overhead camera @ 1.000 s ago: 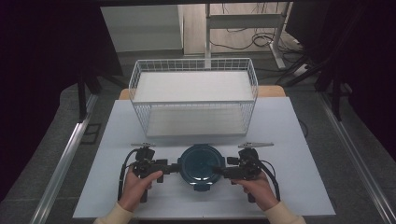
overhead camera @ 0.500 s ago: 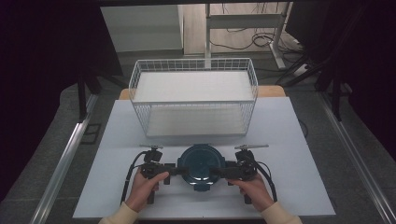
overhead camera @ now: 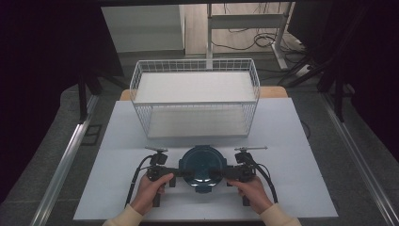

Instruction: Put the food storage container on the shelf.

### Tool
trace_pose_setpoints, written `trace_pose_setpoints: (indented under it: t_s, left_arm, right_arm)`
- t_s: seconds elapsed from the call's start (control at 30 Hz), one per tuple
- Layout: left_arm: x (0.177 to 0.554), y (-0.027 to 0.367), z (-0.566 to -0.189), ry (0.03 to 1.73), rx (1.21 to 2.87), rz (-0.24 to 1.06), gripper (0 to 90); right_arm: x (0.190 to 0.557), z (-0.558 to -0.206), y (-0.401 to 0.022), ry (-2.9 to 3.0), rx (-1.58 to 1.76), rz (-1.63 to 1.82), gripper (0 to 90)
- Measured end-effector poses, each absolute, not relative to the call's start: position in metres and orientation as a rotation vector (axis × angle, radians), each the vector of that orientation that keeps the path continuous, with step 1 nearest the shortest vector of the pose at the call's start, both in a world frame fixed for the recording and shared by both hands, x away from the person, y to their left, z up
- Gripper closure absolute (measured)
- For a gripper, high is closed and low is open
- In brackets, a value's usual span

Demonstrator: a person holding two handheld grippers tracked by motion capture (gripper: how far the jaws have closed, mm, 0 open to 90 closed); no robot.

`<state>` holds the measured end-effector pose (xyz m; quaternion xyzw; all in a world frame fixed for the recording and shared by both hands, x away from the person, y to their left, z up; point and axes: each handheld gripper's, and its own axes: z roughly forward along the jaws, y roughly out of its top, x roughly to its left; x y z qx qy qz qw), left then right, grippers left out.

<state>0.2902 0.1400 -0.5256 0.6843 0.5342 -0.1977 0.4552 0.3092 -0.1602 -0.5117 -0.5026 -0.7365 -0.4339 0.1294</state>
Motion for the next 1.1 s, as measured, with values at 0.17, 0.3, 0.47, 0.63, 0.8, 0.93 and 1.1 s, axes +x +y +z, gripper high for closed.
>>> trace_pose_setpoints:
  t_s: [0.17,0.3,0.47,0.63,0.8,0.93,1.1]
  left_arm:
    - [0.291,0.142,-0.525,1.331,1.674,-0.504,26.7]
    - [0.289,0.143,-0.523,1.338,1.669,-0.499,28.6]
    - [0.284,0.143,-0.519,1.328,1.668,-0.468,33.1]
    - [0.276,0.144,-0.514,1.313,1.667,-0.432,37.2]
    - [0.271,0.145,-0.511,1.303,1.674,-0.413,39.5]
    - [0.269,0.144,-0.508,1.297,1.681,-0.391,40.6]
    - [0.267,0.144,-0.506,1.288,1.690,-0.371,41.5]
  right_arm:
    - [0.311,-0.512,-0.166,-2.064,-1.497,-1.243,22.9]
    - [0.313,-0.514,-0.174,-1.987,-1.506,-1.251,28.8]
    - [0.309,-0.511,-0.177,-1.981,-1.514,-1.279,32.9]
    - [0.300,-0.507,-0.180,-1.971,-1.527,-1.312,36.8]
    - [0.295,-0.505,-0.182,-1.968,-1.523,-1.339,39.1]
    - [0.293,-0.503,-0.182,-1.978,-1.513,-1.350,39.6]
    - [0.291,-0.501,-0.182,-1.997,-1.502,-1.369,40.0]
